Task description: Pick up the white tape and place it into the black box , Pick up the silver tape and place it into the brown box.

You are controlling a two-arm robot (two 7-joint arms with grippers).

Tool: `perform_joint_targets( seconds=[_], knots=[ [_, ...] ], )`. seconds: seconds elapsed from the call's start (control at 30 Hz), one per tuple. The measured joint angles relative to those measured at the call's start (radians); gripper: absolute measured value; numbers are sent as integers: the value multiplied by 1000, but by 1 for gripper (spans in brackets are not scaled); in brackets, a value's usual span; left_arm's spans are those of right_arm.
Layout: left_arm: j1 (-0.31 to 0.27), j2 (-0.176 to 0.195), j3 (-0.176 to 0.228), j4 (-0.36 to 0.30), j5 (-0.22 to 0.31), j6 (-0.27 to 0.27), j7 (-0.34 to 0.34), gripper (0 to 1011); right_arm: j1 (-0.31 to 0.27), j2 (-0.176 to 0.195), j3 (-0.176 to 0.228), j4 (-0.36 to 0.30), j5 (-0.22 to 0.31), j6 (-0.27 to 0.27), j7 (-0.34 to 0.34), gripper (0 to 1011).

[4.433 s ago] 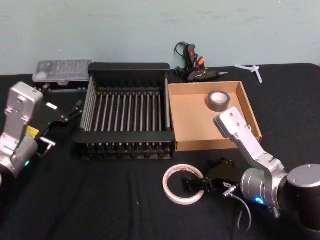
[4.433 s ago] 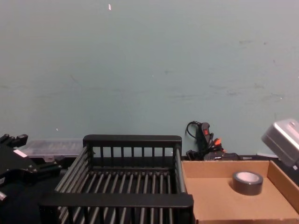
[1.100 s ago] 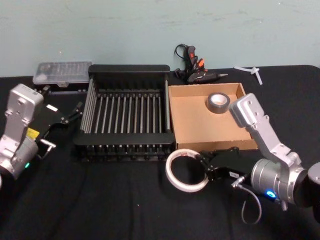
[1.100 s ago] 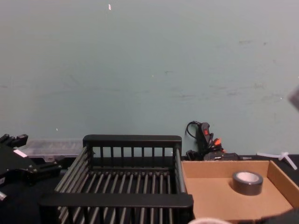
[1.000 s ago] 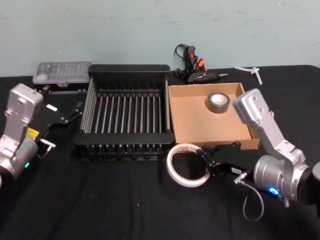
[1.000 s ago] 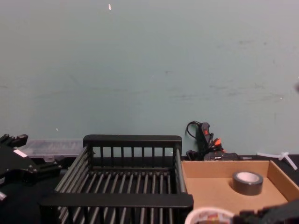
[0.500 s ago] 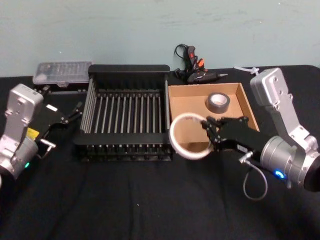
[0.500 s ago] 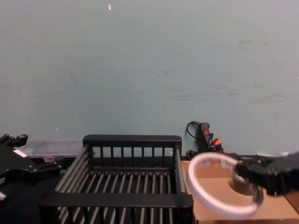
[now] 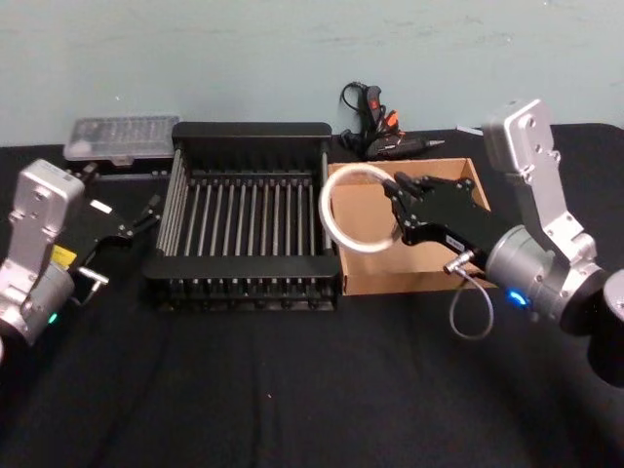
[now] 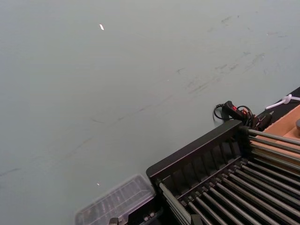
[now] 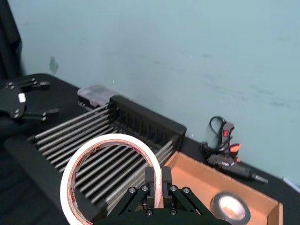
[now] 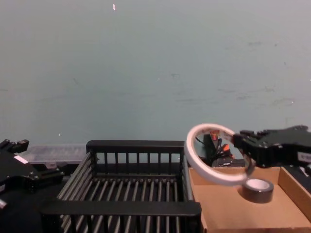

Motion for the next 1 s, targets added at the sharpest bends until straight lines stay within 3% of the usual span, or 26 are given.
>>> perform_joint_targets(
  seconds=[0.3, 0.5, 1.0],
  knots=[
    [0, 0, 0, 0, 0, 0, 0, 1001, 77, -48, -33, 110, -56, -112, -15, 95],
    [0, 0, 0, 0, 0, 0, 0, 1001, 135, -77, -55, 189, -93, -159, -15, 95],
    [0, 0, 0, 0, 0, 0, 0, 1001, 288, -181, -127, 447, -226, -316, -30, 95]
  ],
)
